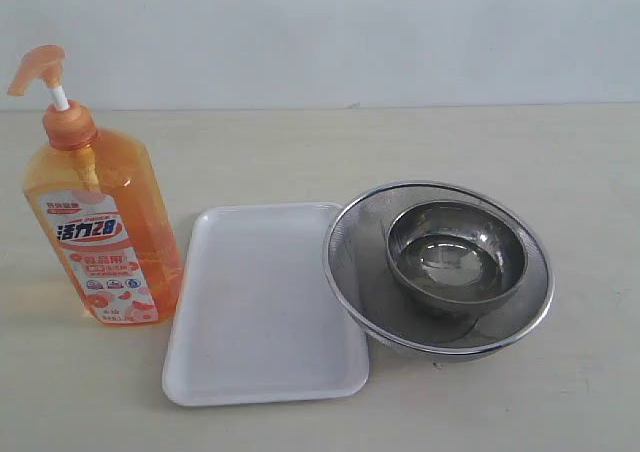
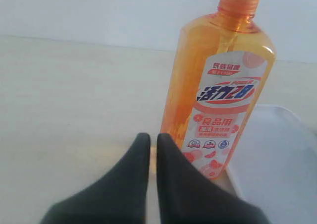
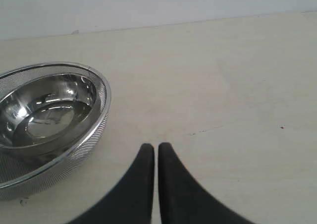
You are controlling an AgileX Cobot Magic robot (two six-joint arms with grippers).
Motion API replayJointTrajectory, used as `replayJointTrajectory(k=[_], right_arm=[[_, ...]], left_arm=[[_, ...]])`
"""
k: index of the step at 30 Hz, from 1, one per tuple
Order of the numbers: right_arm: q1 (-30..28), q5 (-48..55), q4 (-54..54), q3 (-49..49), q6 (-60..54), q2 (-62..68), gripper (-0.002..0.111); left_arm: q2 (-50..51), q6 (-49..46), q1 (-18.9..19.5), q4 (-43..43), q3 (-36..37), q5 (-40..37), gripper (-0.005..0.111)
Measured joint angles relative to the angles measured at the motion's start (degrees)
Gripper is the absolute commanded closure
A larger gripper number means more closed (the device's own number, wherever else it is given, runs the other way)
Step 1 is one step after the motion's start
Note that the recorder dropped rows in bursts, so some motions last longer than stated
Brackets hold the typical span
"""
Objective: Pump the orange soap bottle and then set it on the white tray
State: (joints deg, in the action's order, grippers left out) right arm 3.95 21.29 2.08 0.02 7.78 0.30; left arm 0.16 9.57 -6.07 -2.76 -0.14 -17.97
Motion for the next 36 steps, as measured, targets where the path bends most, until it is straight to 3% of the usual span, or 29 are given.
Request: replayJointTrajectory(k=[28, 36], right_arm=[[0.0, 0.0, 0.0, 0.0, 0.0, 0.0, 0.108], [0.0, -0.42, -7.21, -4.67, 0.42, -0.04, 0.108]], left_arm=[[0.0, 0.0, 0.0, 0.0, 0.0, 0.0, 0.102], [0.0, 0.0, 0.0, 0.0, 0.0, 0.0, 0.102]])
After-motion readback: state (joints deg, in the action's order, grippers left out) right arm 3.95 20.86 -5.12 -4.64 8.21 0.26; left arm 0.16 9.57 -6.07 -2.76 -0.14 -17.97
